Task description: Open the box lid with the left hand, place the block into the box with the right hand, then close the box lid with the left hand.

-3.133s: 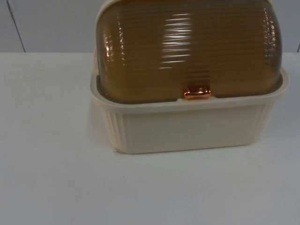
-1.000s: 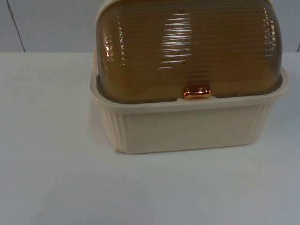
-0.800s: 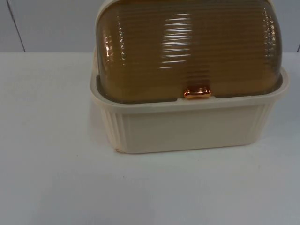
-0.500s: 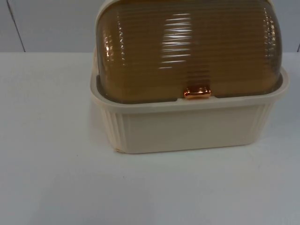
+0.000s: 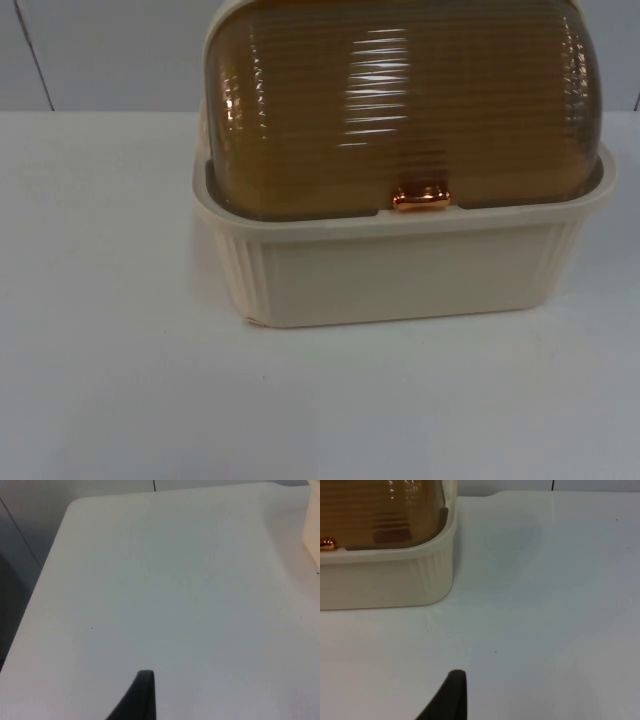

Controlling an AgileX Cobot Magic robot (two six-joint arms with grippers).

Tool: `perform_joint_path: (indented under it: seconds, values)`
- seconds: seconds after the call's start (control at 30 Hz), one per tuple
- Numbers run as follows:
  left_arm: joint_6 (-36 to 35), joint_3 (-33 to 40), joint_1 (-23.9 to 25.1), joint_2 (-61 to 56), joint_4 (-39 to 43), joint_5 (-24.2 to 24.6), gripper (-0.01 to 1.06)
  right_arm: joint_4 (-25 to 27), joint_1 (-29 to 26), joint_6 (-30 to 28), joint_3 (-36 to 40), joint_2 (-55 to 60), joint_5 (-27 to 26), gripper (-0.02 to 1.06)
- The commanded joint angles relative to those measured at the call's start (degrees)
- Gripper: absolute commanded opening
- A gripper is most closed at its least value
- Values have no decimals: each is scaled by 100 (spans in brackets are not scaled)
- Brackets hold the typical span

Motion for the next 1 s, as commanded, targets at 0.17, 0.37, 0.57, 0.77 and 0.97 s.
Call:
perform_joint_path:
  seconds: [0.17,0.37,0.57,0.77,0.97]
  values:
    - [-303,26,-39,-14,9,-64,105,-36,2,2,17,-14,-69,105]
    - [-498,26,-39,-14,75,-53,105,-36,2,2,17,-14,-69,105]
    - [-498,26,-39,-14,75,-53,105,-36,2,2,17,-14,-69,105]
    - [-488,26,-39,-14,64,-53,105,-36,2,2,17,-14,-69,105]
    - [-104,26,-39,-14,-76,-53,105,-36,2,2,17,-14,-69,105]
